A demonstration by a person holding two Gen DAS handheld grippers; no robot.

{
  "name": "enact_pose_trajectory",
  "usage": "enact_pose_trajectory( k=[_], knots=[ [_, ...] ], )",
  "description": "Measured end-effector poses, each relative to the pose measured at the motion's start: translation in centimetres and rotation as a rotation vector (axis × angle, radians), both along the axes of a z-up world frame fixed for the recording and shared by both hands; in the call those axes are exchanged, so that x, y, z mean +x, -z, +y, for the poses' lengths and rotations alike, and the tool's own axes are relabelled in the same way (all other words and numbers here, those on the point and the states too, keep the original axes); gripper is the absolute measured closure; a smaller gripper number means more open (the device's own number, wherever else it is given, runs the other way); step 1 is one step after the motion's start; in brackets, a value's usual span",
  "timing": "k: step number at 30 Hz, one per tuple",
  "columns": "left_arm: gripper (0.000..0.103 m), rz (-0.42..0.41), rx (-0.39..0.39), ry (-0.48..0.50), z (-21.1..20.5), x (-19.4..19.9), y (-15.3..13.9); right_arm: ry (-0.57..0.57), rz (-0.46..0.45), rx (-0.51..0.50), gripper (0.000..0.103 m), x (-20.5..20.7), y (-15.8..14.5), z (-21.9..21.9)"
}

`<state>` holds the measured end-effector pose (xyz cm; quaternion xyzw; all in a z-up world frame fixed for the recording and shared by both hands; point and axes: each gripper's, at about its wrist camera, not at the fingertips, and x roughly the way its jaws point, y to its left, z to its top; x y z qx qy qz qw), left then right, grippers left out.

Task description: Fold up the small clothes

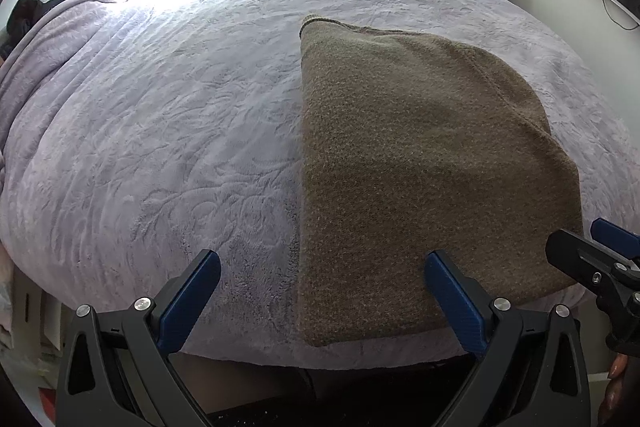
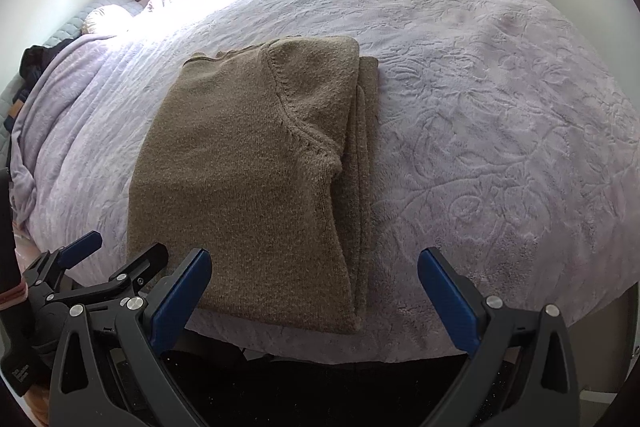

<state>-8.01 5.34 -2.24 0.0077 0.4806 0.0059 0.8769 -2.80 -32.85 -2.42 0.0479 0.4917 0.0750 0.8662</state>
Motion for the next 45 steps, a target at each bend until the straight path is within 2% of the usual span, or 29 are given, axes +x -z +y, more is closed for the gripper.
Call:
enact_pose_trajectory(
  k=[45],
  knots=[
    [0.001, 0.004, 0.012, 0.0, -0.34, -0.5, 0.05, 0.002, 0.008, -0.004, 0.0, -0.22, 0.22, -0.24]
  ],
)
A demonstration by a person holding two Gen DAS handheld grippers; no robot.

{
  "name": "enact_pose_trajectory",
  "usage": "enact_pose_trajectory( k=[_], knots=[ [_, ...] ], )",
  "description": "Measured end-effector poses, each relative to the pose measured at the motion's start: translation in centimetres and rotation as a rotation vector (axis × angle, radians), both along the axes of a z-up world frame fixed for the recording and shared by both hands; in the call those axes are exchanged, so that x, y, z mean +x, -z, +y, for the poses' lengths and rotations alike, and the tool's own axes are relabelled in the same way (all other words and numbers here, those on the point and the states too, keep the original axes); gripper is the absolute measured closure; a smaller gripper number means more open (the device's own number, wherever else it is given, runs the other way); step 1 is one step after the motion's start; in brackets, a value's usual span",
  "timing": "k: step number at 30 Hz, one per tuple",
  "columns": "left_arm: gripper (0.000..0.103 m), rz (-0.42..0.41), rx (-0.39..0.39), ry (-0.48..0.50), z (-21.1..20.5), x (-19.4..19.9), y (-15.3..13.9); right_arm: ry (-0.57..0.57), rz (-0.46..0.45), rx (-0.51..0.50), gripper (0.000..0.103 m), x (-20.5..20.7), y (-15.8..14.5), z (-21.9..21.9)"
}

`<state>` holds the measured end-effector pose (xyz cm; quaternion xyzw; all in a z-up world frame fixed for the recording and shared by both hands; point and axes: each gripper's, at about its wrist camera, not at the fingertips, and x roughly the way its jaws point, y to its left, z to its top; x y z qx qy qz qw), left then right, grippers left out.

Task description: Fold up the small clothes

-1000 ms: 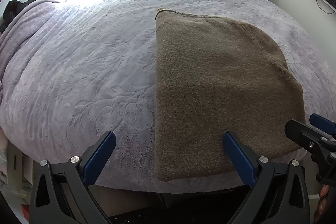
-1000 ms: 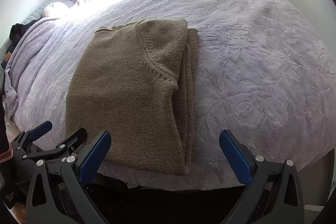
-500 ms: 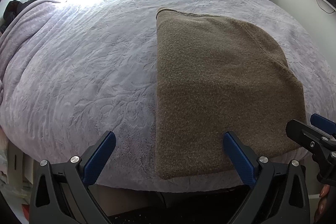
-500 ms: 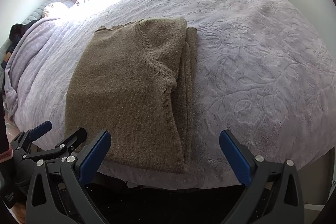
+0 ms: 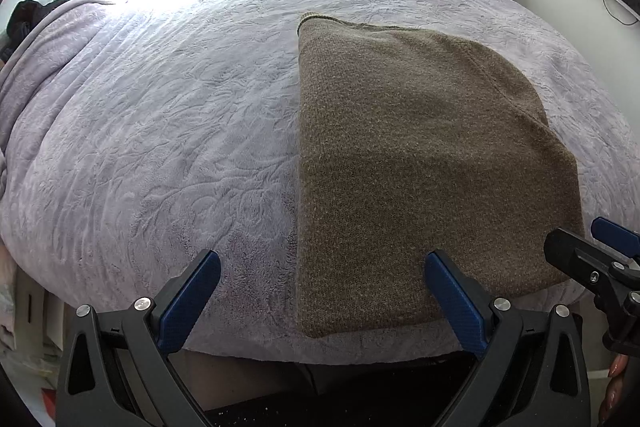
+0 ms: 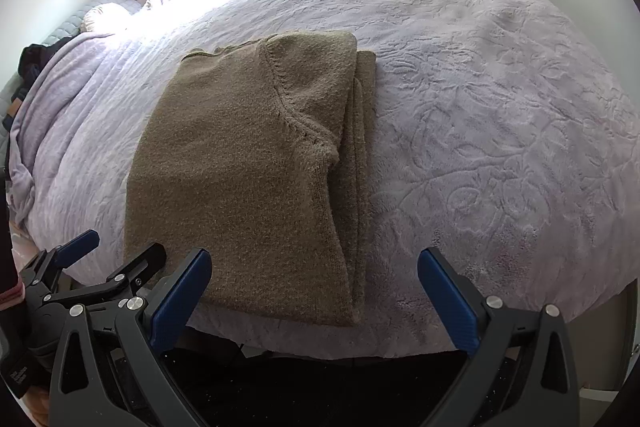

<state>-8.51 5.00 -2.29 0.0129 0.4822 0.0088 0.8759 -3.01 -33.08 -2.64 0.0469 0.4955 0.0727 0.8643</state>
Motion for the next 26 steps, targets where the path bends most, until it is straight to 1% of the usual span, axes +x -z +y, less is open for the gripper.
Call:
enact_pose_trajectory(
  k=[6, 12, 17, 21, 24, 26],
  knots=[
    [0.001, -0.002, 0.003, 0.0, 0.0, -0.03, 0.0, 0.003, -0.002, -0.018, 0.0, -0.01, -0.06, 0.0],
    [0.001, -0.013, 0.025, 0.004, -0.18, -0.11, 0.04, 0.005, -0.006, -0.035, 0.0, -0.01, -0.19, 0.09],
    [0.001, -0.015, 0.015, 0.001, 0.04, 0.15, 0.08, 0.005, -0.002, -0.041, 0.0, 0.09, -0.17, 0.16],
    [0.001, -0.054, 0.031, -0.011, 0.14, 0.04, -0.2, 0.003, -0.003, -0.047, 0.0, 0.15, -0.17, 0.36],
    [0.001, -0.063, 0.019, 0.005, 0.17, -0.01, -0.31, 0.002, -0.003, -0.053, 0.0, 0.22, -0.14, 0.54],
    [0.001, -0.063, 0.026, 0.013, 0.05, -0.01, -0.27, 0.002, -0.001, -0.056, 0.0, 0.25, -0.11, 0.63]
  ],
)
